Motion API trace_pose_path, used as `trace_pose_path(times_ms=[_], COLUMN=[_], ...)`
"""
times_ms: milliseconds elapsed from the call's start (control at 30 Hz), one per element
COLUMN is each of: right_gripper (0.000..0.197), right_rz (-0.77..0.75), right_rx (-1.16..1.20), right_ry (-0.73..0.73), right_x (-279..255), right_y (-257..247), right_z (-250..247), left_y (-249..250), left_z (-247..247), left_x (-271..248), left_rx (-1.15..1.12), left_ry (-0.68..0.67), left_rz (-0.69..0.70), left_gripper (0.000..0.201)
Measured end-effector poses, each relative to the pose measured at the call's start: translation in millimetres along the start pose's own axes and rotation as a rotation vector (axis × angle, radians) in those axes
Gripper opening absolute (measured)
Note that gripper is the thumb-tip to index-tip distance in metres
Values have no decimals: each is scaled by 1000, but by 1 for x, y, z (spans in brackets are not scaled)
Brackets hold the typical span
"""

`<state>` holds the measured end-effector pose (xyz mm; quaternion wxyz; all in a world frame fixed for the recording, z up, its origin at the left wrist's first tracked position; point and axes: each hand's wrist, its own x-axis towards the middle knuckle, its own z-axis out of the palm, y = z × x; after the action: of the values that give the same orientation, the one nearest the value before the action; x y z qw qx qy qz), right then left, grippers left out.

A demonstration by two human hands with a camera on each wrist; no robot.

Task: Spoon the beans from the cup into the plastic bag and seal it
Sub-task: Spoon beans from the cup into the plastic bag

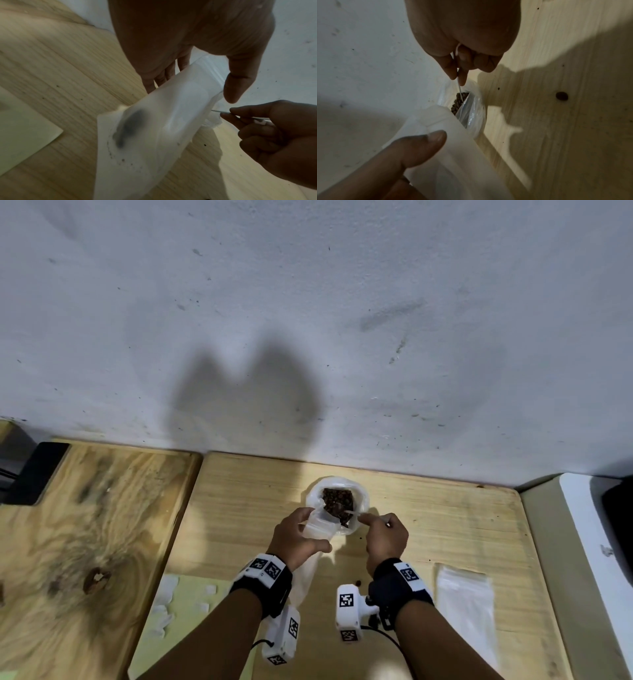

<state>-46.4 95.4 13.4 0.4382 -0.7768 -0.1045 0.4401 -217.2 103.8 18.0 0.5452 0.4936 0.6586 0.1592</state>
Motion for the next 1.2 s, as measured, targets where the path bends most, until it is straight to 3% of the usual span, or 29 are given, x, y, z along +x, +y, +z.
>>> trace_pose_path(times_ms=[67,200,500,800,1000,1200], right_gripper=[6,45,35,25,41,39], right_rz=[2,52,30,-222,-526,-647], right_rx=[2,36,123,110,-125,-259], right_ry=[-11,-32,-68,-216,-363,-437], right_x=[0,10,15,2,-15,-28], right_y=[-1,-2,-10,-40,-46,-49], right_z=[5,1,-34,-67,-62,-57], left_y=[0,-1,-4,-8,-8,-7], left_z=[0,0,-2,-2,1,2], left_x=[1,2,2,-4,-10,-12], left_rx=[-10,-18,4,10,-9,-36], left_ry=[3,3,7,26,24,26], left_rz=[2,10,13,21,25,14], left_gripper=[83,82,83,86,83,87])
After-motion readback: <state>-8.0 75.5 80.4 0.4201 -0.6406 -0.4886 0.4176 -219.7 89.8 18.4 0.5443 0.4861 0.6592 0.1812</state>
